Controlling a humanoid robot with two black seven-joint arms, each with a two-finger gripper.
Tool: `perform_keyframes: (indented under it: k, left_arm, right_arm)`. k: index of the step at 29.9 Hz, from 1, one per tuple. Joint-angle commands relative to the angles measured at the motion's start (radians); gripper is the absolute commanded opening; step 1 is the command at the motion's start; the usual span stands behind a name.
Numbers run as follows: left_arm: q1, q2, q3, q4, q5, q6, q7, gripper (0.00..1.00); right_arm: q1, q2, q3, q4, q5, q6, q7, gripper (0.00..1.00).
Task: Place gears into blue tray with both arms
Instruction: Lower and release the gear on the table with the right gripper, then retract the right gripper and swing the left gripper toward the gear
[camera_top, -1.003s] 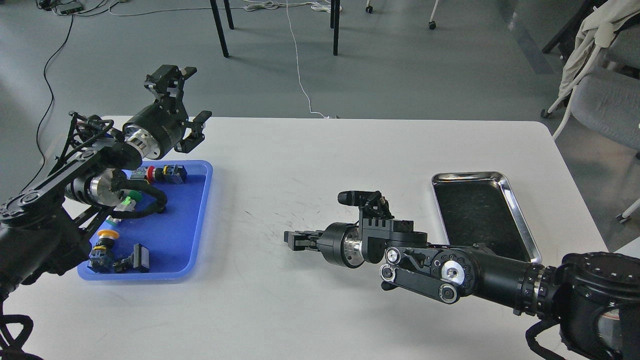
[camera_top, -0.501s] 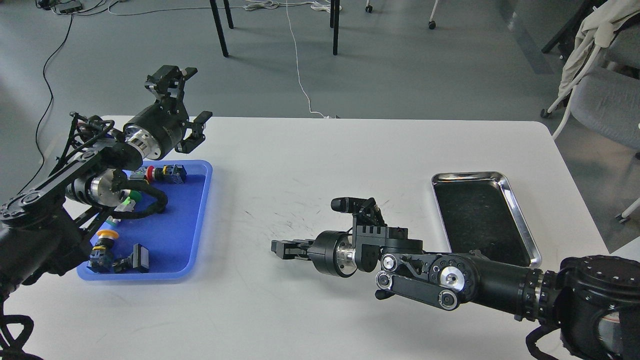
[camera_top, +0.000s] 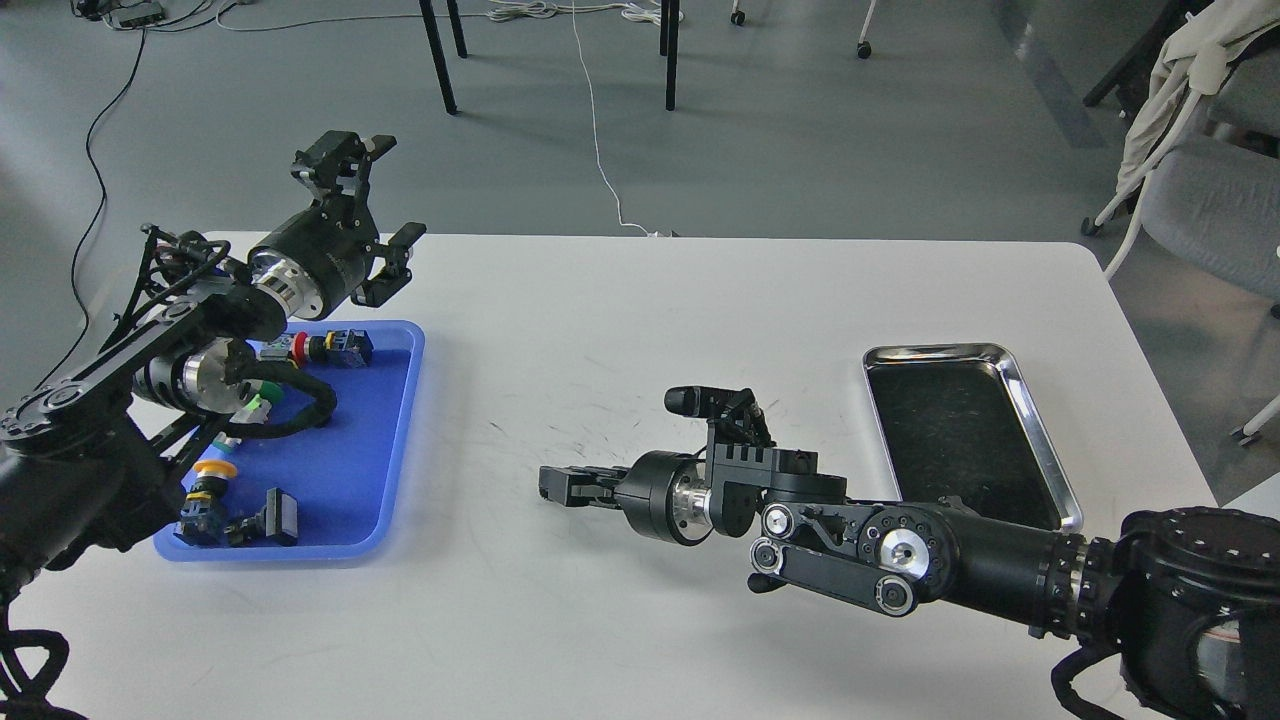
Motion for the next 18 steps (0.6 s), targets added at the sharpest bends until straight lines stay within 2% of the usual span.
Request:
perform_keyframes:
  k: [1, 9, 12, 18]
  left_arm:
    - [0.000, -0.002, 0.000, 0.000, 0.000, 0.000, 0.001, 0.98]
    - [-0.002, -0.005, 0.001, 0.000, 0.020, 0.000, 0.000, 0.98]
    - [-0.002, -0.002, 0.003, 0.002, 0.022, 0.000, 0.001, 0.98]
    - [0.000, 0.030, 0.002, -0.003, 0.060, 0.000, 0.004, 0.98]
  right_arm:
    - [0.005, 0.000, 0.014, -0.006, 0.000, -0.001, 0.001, 0.46]
    - [0.007, 0.000, 0.155, -0.032, 0.046, 0.001, 0.001, 0.77]
    - [0.008, 0.000, 0.255, -0.052, 0.048, 0.002, 0.001, 0.92]
    - [0.004, 0.000, 0.463, -0.058, 0.172, 0.016, -0.004, 0.94]
